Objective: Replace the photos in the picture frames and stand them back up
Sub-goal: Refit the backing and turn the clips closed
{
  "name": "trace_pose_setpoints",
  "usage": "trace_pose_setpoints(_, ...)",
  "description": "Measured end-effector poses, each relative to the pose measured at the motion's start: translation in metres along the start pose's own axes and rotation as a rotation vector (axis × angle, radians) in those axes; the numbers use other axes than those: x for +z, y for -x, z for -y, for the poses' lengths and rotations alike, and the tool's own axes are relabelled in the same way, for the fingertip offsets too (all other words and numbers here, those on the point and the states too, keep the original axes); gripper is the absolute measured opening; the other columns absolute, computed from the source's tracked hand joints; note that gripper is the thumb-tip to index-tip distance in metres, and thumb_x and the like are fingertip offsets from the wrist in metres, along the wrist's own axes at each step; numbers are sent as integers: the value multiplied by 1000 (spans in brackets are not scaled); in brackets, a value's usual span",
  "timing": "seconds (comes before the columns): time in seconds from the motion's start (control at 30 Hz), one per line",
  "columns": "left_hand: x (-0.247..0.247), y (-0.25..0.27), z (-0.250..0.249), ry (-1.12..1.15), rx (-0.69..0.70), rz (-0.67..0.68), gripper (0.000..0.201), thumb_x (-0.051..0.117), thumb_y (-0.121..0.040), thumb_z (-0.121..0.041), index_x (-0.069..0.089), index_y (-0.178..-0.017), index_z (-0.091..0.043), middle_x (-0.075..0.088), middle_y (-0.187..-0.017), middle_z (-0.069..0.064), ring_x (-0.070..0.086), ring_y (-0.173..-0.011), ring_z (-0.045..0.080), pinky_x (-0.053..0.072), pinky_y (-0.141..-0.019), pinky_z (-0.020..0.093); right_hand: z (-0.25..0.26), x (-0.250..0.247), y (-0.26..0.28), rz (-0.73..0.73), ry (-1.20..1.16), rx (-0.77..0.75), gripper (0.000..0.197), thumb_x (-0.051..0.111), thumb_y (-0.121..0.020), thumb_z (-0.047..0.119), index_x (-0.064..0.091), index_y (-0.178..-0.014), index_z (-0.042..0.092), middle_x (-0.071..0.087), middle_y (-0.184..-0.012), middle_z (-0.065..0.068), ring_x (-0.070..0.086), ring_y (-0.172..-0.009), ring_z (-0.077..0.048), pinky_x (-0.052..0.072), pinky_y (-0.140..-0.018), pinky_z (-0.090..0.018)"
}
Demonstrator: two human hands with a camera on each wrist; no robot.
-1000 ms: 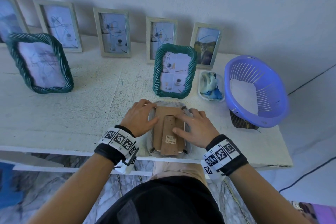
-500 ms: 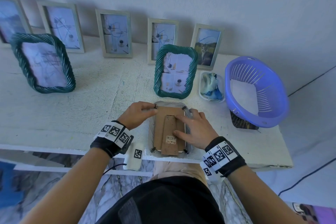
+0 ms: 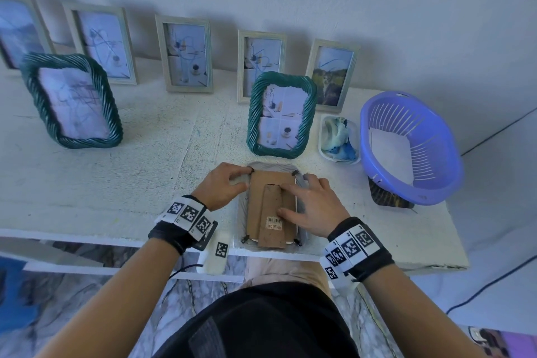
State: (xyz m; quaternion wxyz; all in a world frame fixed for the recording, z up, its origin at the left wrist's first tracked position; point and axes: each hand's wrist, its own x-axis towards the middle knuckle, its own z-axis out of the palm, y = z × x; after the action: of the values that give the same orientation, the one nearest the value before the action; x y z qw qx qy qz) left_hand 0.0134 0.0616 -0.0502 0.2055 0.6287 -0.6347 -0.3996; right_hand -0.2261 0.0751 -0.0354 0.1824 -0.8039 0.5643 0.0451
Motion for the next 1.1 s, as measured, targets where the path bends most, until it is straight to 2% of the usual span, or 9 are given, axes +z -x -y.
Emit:
trace_pose_setpoints(0.1, 6, 13, 1, -93, -59, -87, 35, 67, -87, -25, 53, -119, -20, 60, -103, 0, 61, -93, 19, 51, -83, 35, 8, 2, 4, -61, 2, -8, 59, 53, -86, 57, 41, -139, 34, 33, -139, -10, 33, -121, -34, 39, -99, -44)
trace_pose_setpoints(0.27, 14, 29, -5, -51, -95, -111, 34, 65, -86, -14, 51, -117, -15, 69, -79, 1, 66, -79, 22, 54, -76, 36, 32, 10, 10, -118, -19, -79, 54, 48, -90, 55, 44, -138, 31, 44, -123, -7, 42, -110, -28, 44, -90, -39)
trace_pose_setpoints(0.5, -25, 49, -45, 173, -35, -218, 32, 68, -87, -21, 53, -115, -24, 69, -85, -1, 69, -73, 14, 58, -71, 34, 55, -11, 18, -188, -561, -59, 54, 44, -91, 63, 52, -132, 28, 63, -121, 2, 58, -107, -15, 49, -89, -34)
trace_pose_setpoints(0.57, -27, 56, -70, 430, 19, -130, 28, 64, -93, -21, 54, -118, -20, 72, -94, 6, 72, -80, 16, 59, -75, 32, 55, -21, 22, -162, -839, -18, 49, 46, -91, 60, 55, -128, 29, 66, -116, 8, 62, -101, -5, 51, -86, -28)
trace_pose_setpoints(0.67, -21, 56, -89, 697, 82, 58, 24, 52, -100, -17, 56, -123, -15, 71, -109, 8, 71, -96, 20, 57, -86, 33, 39, -29, 26, -219, -1030, 79, 32, 48, -96, 50, 64, -111, 27, 69, -101, 10, 66, -94, -7, 56, -79, -36)
trace_pose_setpoints(0.77, -10, 43, -72, 456, 121, -38, 19, 54, -98, -19, 61, -116, -19, 69, -109, 2, 70, -94, 15, 56, -89, 37, 11, -35, 33, -333, -987, 122, 19, 47, -100, 25, 63, -94, 15, 61, -79, -7, 58, -72, -14, 49, -66, -33)
trace_pose_setpoints(0.83, -3, 36, -53, 229, 119, -63, 19, 60, -95, -24, 63, -114, -23, 68, -110, -4, 67, -94, 8, 55, -87, 31, -9, -34, 36, -420, -894, 145, 16, 47, -98, 12, 62, -94, 8, 60, -80, -17, 54, -69, -19, 41, -64, -26)
trace_pose_setpoints(0.93, 5, 30, -29, 46, 110, -19, 27, 63, -93, -26, 61, -119, -23, 65, -116, -4, 64, -94, 3, 48, -79, 15, -26, -23, 32, -419, -792, 213, 17, 49, -97, 9, 66, -98, 10, 68, -88, -6, 62, -80, -17, 45, -73, -26)
trace_pose_setpoints(1.1, 5, 23, -11, -168, 131, 59, 47, 68, -88, -23, 55, -133, -20, 56, -123, 3, 60, -102, 16, 44, -88, 25, -23, -3, 14, -311, -623, 271, 16, 56, -91, 14, 69, -100, 9, 69, -91, -2, 64, -85, -20, 53, -81, -38)
